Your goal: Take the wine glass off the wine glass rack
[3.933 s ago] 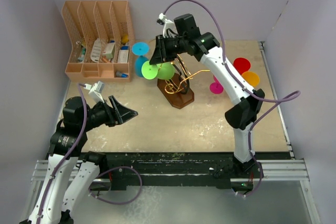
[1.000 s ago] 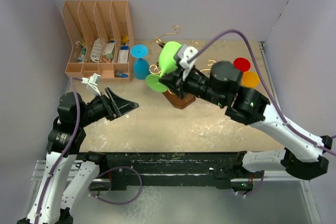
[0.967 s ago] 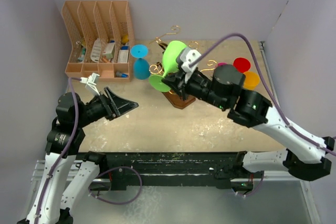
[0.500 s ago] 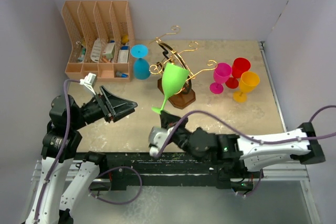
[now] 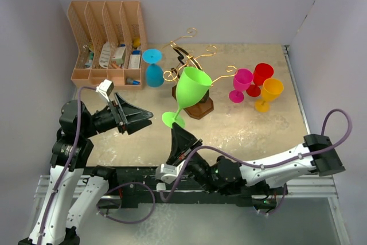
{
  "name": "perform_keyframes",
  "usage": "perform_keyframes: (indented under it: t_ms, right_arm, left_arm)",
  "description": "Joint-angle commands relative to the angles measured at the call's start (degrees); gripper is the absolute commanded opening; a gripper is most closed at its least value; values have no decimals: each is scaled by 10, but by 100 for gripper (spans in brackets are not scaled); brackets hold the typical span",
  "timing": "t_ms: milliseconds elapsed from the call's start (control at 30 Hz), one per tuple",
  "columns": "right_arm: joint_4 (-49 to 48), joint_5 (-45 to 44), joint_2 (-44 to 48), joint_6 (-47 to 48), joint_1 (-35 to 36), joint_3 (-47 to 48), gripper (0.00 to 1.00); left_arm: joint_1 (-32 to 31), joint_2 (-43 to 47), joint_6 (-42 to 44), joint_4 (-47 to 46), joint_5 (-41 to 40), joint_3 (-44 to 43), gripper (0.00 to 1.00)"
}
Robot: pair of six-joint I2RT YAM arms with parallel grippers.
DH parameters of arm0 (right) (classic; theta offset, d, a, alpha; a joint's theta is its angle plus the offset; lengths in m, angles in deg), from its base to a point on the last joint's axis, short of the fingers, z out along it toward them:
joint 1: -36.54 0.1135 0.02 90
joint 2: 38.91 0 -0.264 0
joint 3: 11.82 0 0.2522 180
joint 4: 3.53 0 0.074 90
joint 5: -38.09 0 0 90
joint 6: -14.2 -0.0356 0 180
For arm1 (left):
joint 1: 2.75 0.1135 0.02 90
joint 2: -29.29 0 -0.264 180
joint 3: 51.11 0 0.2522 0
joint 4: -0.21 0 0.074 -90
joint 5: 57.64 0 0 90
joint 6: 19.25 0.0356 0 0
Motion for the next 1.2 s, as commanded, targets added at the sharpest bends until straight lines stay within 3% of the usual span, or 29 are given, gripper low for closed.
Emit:
perform_keyframes:
  t_ms: [0, 700, 1033, 1167]
  right_arm:
    - [-167, -3, -38, 120, 11, -12, 0]
    - [-358, 13, -182, 260, 21, 31, 0]
    - [-420, 24, -240, 306, 20, 57, 0]
    - [-439, 27, -259, 318, 20, 70, 0]
  left_arm:
    - [1, 1, -41, -61, 25, 9, 66]
    - [1, 15, -56, -83, 48, 38, 62]
    - [1, 19, -62, -89, 64, 39, 43]
    - [1, 20, -68, -96, 72, 42, 41]
